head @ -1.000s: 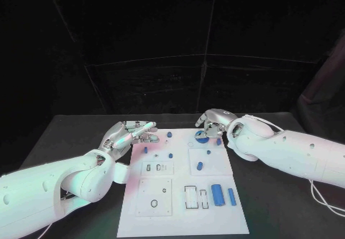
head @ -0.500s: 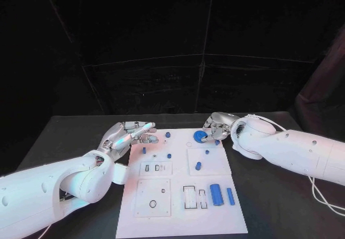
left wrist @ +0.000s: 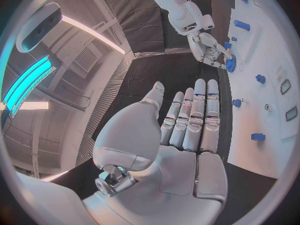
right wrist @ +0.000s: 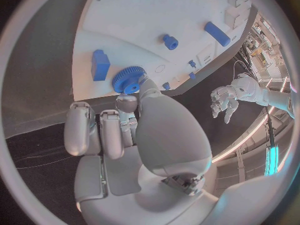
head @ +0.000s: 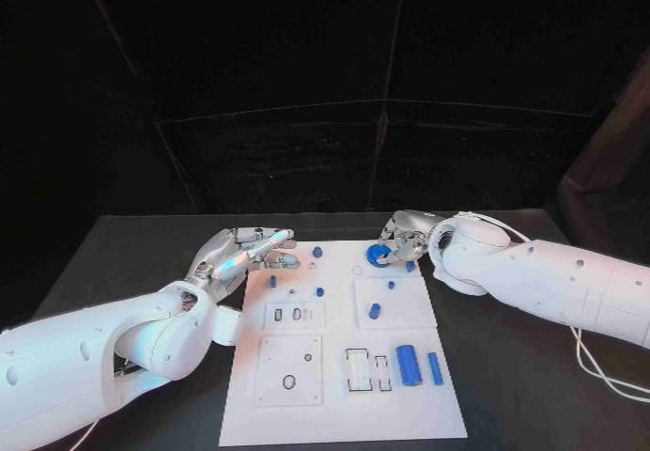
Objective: Assemble the parts on the task board
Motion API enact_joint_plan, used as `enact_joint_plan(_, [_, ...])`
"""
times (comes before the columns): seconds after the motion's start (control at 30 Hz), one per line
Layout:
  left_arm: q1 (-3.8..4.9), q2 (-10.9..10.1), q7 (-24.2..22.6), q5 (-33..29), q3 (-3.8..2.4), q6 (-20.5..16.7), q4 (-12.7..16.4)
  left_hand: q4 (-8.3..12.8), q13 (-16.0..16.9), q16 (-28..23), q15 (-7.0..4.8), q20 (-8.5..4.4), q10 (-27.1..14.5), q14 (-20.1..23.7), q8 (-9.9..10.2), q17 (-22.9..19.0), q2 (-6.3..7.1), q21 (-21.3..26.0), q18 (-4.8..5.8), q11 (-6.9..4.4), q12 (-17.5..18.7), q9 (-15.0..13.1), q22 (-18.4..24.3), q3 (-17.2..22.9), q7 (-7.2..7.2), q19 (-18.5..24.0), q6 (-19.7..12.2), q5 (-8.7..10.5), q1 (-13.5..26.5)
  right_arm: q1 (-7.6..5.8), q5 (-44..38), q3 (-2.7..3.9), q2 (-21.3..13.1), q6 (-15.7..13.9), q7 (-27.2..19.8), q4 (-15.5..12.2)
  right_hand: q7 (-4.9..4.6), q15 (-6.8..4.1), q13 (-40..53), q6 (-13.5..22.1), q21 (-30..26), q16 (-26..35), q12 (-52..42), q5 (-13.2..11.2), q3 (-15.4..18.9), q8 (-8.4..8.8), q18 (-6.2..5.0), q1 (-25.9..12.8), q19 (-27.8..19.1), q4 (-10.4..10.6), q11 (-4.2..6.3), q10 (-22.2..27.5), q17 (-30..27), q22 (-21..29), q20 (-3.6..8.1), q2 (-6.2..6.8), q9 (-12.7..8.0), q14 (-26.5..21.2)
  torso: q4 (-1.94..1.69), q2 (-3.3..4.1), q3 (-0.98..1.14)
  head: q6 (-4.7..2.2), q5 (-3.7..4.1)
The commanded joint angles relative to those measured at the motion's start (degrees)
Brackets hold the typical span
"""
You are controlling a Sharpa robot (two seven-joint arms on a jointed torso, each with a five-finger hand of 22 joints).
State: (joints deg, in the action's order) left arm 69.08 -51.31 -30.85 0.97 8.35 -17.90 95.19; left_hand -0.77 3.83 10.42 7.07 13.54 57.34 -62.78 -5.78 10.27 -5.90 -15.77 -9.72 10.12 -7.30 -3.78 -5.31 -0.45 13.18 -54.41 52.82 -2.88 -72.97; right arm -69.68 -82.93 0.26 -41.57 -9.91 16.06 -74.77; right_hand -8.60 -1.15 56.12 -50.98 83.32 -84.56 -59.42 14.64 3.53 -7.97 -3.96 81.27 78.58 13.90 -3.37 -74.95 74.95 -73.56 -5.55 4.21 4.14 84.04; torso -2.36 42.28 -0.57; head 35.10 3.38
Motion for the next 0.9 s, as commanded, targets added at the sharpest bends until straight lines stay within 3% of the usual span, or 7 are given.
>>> enact_joint_plan(0.03, [0.08, 0.01, 0.01, 0.25, -0.03, 0.89, 0.03, 0.43, -0.05, -0.37, 0.10, -0.07, 0.29, -0.45, 0.18, 0.11, -0.17, 0.35, -0.84, -0.01, 0.31, 0.06, 0.07, 0.05, 0.05, -0.56, 0.47, -0.34, -0.30, 0.06, -1.66, -0.09, 0.21, 1.24, 0.30, -0.03, 0.06, 0.41, 2.16, -0.50, 0.44, -0.50, -1.94, 0.30, 0.18, -0.39, 0.54, 0.55, 0.63, -0.42, -0.03, -0.86, 1.94, -0.47, -0.12, -0.08, 0.00, 3.55, 0.07, 0.01, 0.00, 0.10, -0.01])
enact_joint_plan(0.3, [0.08, 0.03, 0.12, 0.25, -0.02, 1.05, 0.00, 0.51, -0.05, -0.41, 0.10, -0.07, 0.31, -0.47, 0.21, 0.13, -0.20, 0.37, -0.84, -0.02, 0.35, 0.06, 0.09, 0.10, 0.04, -0.60, 0.48, -0.34, -0.35, 0.07, -4.79, -0.10, 0.46, 0.63, 0.57, -0.46, 0.11, 0.45, 5.94, -0.95, 0.89, -1.16, -5.33, 0.24, 0.50, -0.74, 0.74, 0.69, 1.23, -0.89, -0.04, -2.02, 3.53, -1.49, -0.18, -0.23, 0.00, 3.79, 0.07, 0.02, 0.05, 0.07, 0.13])
enact_joint_plan(0.43, [0.08, 0.03, 0.17, 0.25, -0.02, 1.11, -0.01, 0.60, -0.06, -0.46, 0.09, -0.08, 0.32, -0.49, 0.24, 0.15, -0.24, 0.40, -0.83, -0.02, 0.39, 0.06, 0.12, 0.16, 0.03, -0.64, 0.49, -0.34, -0.42, 0.07, -8.36, -0.10, 0.52, 0.55, 0.95, -0.69, 0.38, 0.29, 8.48, -2.38, 1.26, -1.57, -7.60, -0.55, -0.05, -1.52, 0.89, 2.13, 1.73, -2.06, 0.22, -2.87, 4.55, -2.33, -0.09, -0.96, 0.18, 3.94, 0.03, 0.03, 0.01, 0.12, 0.17])
enact_joint_plan(0.47, [0.08, 0.03, 0.19, 0.25, -0.02, 1.13, -0.01, 0.60, -0.06, -0.46, 0.09, -0.08, 0.32, -0.49, 0.24, 0.15, -0.24, 0.40, -0.83, -0.02, 0.39, 0.06, 0.12, 0.16, 0.03, -0.64, 0.49, -0.34, -0.42, 0.07, -9.39, -0.10, 0.52, 0.52, 1.09, -0.77, 0.49, 0.10, 9.77, -3.30, 1.44, -1.73, -8.74, -3.00, -1.15, -1.91, 1.00, 3.42, 2.00, -2.89, 0.38, -3.36, 4.98, -2.76, 0.03, -1.88, 0.26, 4.00, 0.02, 0.04, 0.01, 0.15, 0.20])
enact_joint_plan(0.57, [0.08, 0.01, 0.26, 0.25, -0.02, 1.18, -0.02, 0.71, -0.06, -0.51, 0.09, -0.09, 0.34, -0.52, 0.28, 0.17, -0.26, 0.43, -0.83, -0.03, 0.42, 0.06, 0.15, 0.22, 0.03, -0.68, 0.50, -0.34, -0.48, 0.08, -12.06, -0.11, 0.52, 0.24, 1.31, -0.99, 0.92, -0.21, 11.86, -5.31, 1.75, -1.95, -10.49, -6.14, -3.95, -2.62, 1.11, 6.32, 2.44, -4.85, 0.78, -4.09, 5.55, -3.49, 0.35, -3.28, 0.36, 4.07, 0.03, 0.06, 0.02, 0.22, 0.23])
enact_joint_plan(0.7, [0.08, -0.02, 0.36, 0.25, -0.02, 1.31, -0.05, 0.78, -0.06, -0.55, 0.08, -0.09, 0.35, -0.53, 0.30, 0.19, -0.27, 0.46, -0.83, -0.03, 0.45, 0.06, 0.17, 0.25, 0.03, -0.70, 0.51, -0.34, -0.53, 0.09, -14.17, -0.12, 0.54, -1.32, 1.03, -1.47, 1.84, -0.79, 13.68, -8.64, 1.98, -2.05, -12.00, -7.13, -7.47, -3.74, 1.22, 8.53, 2.75, -6.67, 1.54, -4.92, 5.87, -4.04, 0.81, -4.90, 0.70, 4.10, 0.10, 0.04, 0.05, 0.26, 0.17])
enact_joint_plan(0.9, [0.08, -0.02, 0.45, 0.25, -0.01, 1.43, -0.07, 0.93, -0.06, -0.62, 0.08, -0.10, 0.37, -0.55, 0.34, 0.22, -0.30, 0.51, -0.83, -0.03, 0.50, 0.06, 0.21, 0.33, 0.02, -0.75, 0.52, -0.34, -0.62, 0.11, -13.43, -0.12, 0.44, -4.39, -0.27, -3.17, 2.37, -1.21, 15.75, -10.28, 2.32, -2.09, -13.73, -6.57, -9.90, -3.37, 1.39, 6.75, 3.26, -7.03, 2.06, -6.10, 6.12, -4.86, 1.32, -4.59, 0.61, 4.13, 0.01, 0.05, 0.05, 0.23, 0.19])
